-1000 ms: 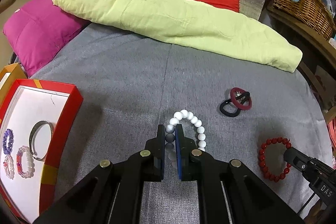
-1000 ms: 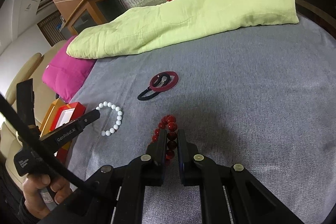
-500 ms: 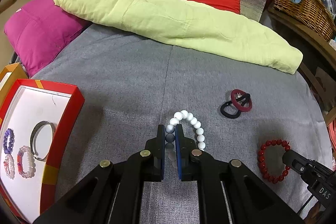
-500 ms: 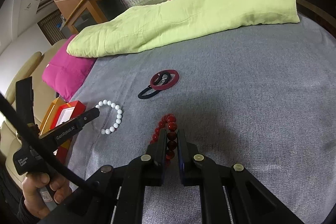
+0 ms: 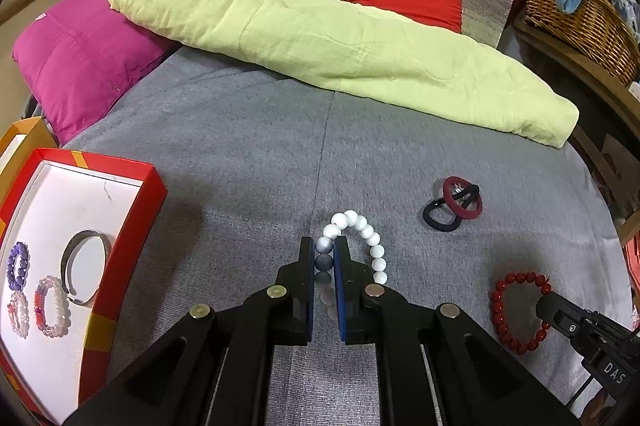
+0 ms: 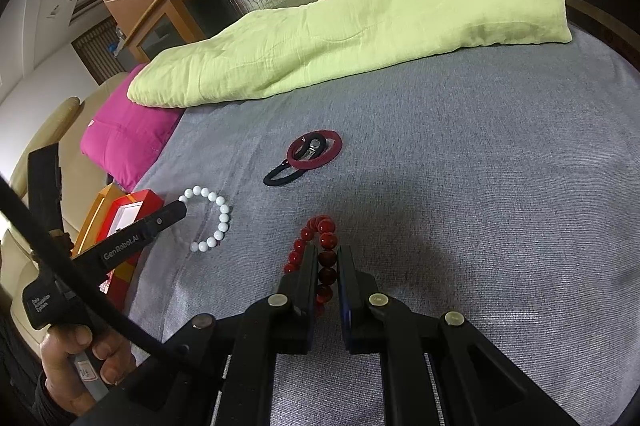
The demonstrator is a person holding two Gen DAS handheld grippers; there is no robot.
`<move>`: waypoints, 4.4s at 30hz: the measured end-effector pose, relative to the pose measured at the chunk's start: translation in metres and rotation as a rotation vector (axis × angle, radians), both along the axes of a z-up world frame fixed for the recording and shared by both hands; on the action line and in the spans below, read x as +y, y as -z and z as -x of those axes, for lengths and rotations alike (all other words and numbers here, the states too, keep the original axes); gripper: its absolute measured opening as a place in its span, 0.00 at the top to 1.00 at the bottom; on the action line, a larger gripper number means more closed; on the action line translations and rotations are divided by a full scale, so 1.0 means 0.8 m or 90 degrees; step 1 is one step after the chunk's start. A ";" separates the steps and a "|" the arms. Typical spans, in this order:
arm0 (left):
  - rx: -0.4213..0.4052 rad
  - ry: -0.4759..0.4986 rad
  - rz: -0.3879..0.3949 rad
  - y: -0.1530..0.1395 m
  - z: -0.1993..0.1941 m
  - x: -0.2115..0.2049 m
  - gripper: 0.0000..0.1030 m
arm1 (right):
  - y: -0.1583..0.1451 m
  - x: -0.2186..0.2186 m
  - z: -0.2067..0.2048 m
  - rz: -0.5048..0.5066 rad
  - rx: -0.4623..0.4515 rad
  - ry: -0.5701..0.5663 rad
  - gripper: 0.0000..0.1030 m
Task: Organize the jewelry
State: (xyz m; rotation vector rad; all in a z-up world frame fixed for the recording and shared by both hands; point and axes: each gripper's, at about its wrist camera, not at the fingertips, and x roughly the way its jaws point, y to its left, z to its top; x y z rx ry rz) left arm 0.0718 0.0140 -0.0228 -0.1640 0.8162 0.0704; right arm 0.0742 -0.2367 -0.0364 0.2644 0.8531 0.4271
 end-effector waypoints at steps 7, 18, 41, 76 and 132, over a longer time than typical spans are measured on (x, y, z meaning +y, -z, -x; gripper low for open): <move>0.000 -0.001 0.001 0.001 0.001 0.000 0.91 | -0.001 0.001 0.000 0.000 -0.001 -0.001 0.90; -0.001 -0.005 0.002 0.000 0.000 0.001 0.91 | 0.001 0.001 -0.001 -0.002 0.003 -0.003 0.90; -0.002 -0.011 0.004 -0.002 0.000 0.003 0.91 | 0.005 0.003 -0.003 -0.001 0.010 -0.016 0.90; -0.063 -0.035 -0.029 -0.045 0.054 0.016 0.91 | -0.032 0.020 0.017 -0.023 -0.043 -0.032 0.90; -0.021 -0.160 0.106 -0.054 0.108 0.325 0.91 | -0.115 0.392 0.012 -0.025 -0.058 -0.295 0.90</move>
